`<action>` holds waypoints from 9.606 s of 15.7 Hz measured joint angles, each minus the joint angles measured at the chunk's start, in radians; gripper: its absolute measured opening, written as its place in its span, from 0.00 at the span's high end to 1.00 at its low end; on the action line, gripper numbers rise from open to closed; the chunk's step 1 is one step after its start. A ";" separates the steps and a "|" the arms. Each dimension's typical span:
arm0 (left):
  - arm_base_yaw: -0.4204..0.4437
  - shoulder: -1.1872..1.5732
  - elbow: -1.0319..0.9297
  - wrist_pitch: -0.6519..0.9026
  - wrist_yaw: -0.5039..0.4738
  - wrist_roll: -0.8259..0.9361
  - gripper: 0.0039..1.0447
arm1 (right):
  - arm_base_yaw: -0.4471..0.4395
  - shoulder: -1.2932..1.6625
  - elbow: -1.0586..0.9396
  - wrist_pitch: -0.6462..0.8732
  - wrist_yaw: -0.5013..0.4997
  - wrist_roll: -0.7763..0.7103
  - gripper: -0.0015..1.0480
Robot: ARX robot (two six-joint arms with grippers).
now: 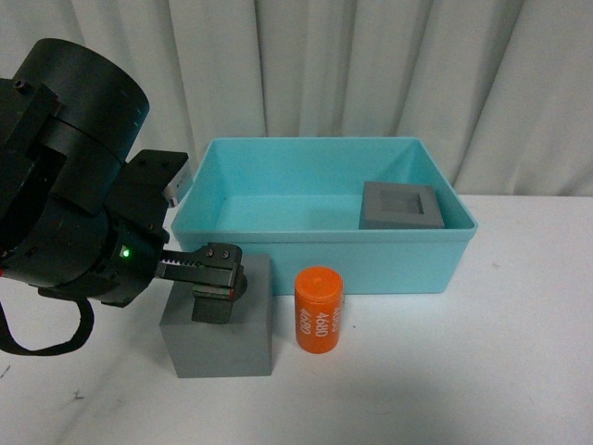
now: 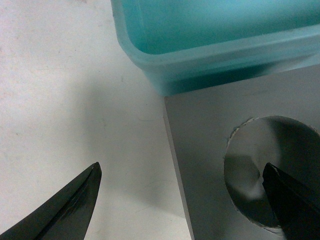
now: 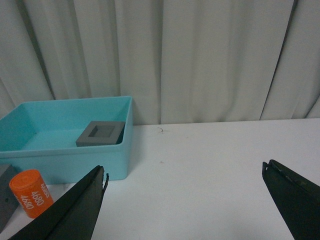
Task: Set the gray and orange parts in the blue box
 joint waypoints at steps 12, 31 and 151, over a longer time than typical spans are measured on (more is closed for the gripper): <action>-0.027 0.017 0.028 -0.029 -0.019 -0.013 0.73 | 0.000 0.000 0.000 0.000 0.000 0.000 0.06; -0.145 0.222 0.831 -0.502 -0.066 -0.075 0.82 | 0.000 0.000 0.000 0.000 0.000 0.000 0.06; 0.309 -1.864 -0.927 -0.004 0.100 0.097 0.06 | 0.476 1.963 1.166 -0.051 -0.180 0.268 0.06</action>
